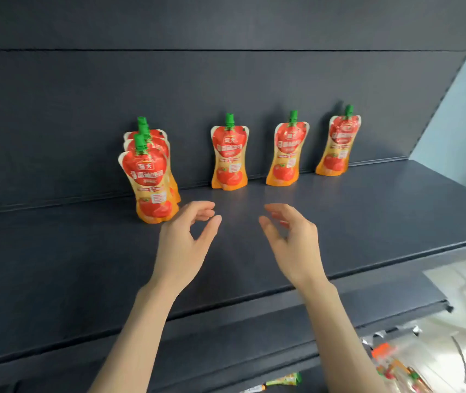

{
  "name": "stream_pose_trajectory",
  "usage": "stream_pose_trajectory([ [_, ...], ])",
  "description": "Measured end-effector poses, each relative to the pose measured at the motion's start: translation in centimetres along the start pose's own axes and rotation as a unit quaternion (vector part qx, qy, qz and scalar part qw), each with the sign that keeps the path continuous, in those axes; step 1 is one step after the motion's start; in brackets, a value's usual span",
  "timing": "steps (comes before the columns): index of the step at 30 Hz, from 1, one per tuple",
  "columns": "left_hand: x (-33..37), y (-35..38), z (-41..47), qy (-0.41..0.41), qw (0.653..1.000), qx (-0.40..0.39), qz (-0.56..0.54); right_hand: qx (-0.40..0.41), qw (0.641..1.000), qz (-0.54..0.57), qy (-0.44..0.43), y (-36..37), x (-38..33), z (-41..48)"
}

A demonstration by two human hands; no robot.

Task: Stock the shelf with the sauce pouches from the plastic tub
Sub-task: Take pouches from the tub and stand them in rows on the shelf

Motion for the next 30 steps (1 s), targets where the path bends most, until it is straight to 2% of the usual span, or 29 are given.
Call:
stream_pose_trajectory([
  [4,3.0,9.9,-5.6,0.009,0.994,-0.106,-0.021,0.046,0.996,-0.027,0.075,-7.7,7.8,-6.4],
  [7,4.3,18.3,-11.6,-0.02,0.981,-0.186,-0.049,0.056,0.987,-0.056,0.14,-13.0,14.4,-12.9],
  [13,4.2,33.2,-24.8,-0.101,0.932,-0.339,-0.079,0.103,0.952,-0.092,0.272,-21.8,26.4,-25.9],
  [16,4.9,38.7,-28.9,-0.114,0.905,-0.403,-0.078,0.127,0.928,-0.091,0.338,-24.9,31.1,-30.6],
  [23,3.8,50.8,-32.8,-0.16,0.838,-0.518,-0.063,0.139,0.888,-0.074,0.432,-28.0,41.5,-34.1],
  [27,-0.4,58.3,-33.8,-0.199,0.813,-0.546,-0.037,0.136,0.857,-0.043,0.496,-27.6,49.0,-34.1],
  [30,-4.6,63.6,-34.9,-0.264,0.786,-0.559,-0.019,0.113,0.832,-0.023,0.543,-26.7,54.6,-33.5],
])
Point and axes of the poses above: each hand's wrist, its own z-axis towards the middle knuckle, its own y-axis out of the palm, x = y × z, the point moved 10 cm from there along z, towards the middle knuckle, and after that the axes turned 10 degrees about -z, right-handed, at the moved point
